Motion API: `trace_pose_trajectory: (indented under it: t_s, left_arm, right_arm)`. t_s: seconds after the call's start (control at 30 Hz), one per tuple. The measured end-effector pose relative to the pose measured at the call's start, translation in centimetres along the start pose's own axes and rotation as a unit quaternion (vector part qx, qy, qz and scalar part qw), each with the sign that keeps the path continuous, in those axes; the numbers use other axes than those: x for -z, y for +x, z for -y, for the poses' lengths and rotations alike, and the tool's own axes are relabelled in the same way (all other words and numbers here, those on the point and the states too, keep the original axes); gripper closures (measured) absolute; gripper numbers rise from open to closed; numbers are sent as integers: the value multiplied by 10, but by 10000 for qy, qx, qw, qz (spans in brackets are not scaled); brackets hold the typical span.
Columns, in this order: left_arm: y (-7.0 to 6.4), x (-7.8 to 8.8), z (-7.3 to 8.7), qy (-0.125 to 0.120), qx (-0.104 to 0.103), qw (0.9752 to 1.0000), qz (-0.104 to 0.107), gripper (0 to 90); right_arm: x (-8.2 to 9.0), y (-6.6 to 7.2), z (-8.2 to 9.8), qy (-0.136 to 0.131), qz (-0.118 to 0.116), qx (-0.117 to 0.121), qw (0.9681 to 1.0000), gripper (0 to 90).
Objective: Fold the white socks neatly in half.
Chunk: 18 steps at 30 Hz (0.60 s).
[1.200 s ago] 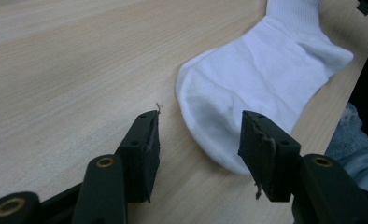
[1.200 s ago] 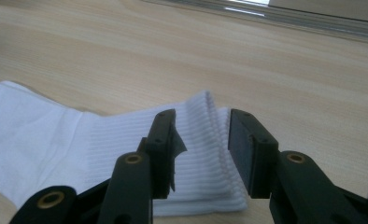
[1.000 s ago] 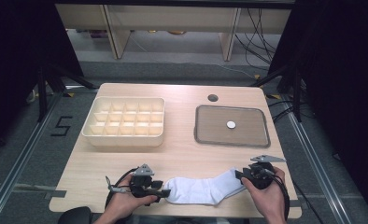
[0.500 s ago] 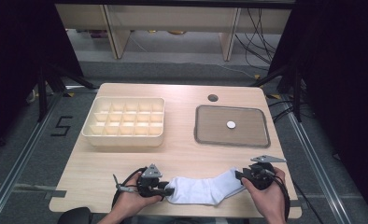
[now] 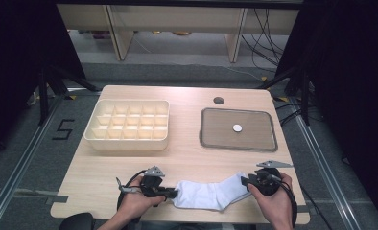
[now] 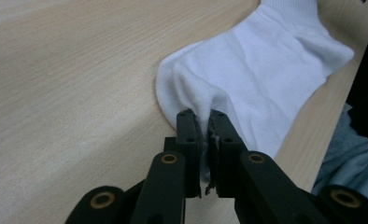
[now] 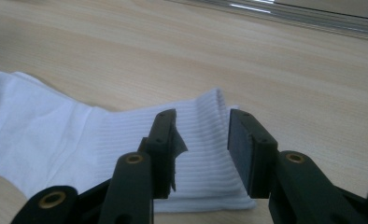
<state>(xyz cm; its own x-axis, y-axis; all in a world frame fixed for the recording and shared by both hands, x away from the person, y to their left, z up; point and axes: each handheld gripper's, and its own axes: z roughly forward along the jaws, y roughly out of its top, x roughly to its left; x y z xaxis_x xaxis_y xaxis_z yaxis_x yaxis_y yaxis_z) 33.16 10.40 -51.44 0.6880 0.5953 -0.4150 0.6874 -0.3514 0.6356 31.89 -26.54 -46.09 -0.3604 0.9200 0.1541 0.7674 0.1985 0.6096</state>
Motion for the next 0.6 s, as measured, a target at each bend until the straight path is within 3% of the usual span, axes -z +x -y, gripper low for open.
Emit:
trace_pose_trajectory:
  t_s: [0.03, 0.13, 0.17, 0.2, 0.27, 0.3, 0.33, 0.37, 0.47, 0.5, 0.53, 0.6]
  left_arm:
    - [0, 1, 0, -12, 32, 10000, 31, 838]
    - [0, 4, -2, 1, 44, 10000, 67, 838]
    - [0, 5, -3, -8, 49, 9998, 191, 838]
    - [-1, 6, -4, -36, 73, 9999, 143, 838]
    - [-1, 9, -6, -29, 97, 9996, 282, 838]
    - [-1, 10, -7, -40, 80, 9996, 274, 838]
    - [-2, 11, -8, -38, 106, 9997, 234, 837]
    - [-1, 12, -10, -55, 110, 9992, 375, 837]
    - [-2, 17, -14, -74, 138, 9992, 371, 836]
    - [-1, 18, -15, -103, 142, 9987, 474, 836]
    - [-1, 19, -16, -103, 166, 9984, 532, 836]
    - [-2, 21, -18, -196, 186, 9983, 515, 835]
  right_arm:
    - [-1, 2, 0, 8, -31, -84, 10000, 655]
    - [-1, 5, -1, 114, -197, 17, 9997, 730]
    - [-3, 4, -1, 145, -100, 127, 9998, 759]
    - [-3, 7, -2, 303, -80, 16, 9995, 791]
    - [-4, 12, -1, 431, -218, -15, 9988, 839]
    - [-5, 15, -1, 479, -387, -19, 9981, 860]
    - [-7, 16, -1, 448, -411, -28, 9981, 875]
    - [-9, 17, -1, 561, -449, 49, 9974, 886]
    - [-18, 19, 2, 699, -534, 176, 9960, 899]
    - [-20, 19, 2, 703, -548, 293, 9956, 900]
    - [-24, 20, 3, 630, -557, 260, 9961, 900]
    - [-26, 23, 4, 830, -552, 254, 9947, 900]
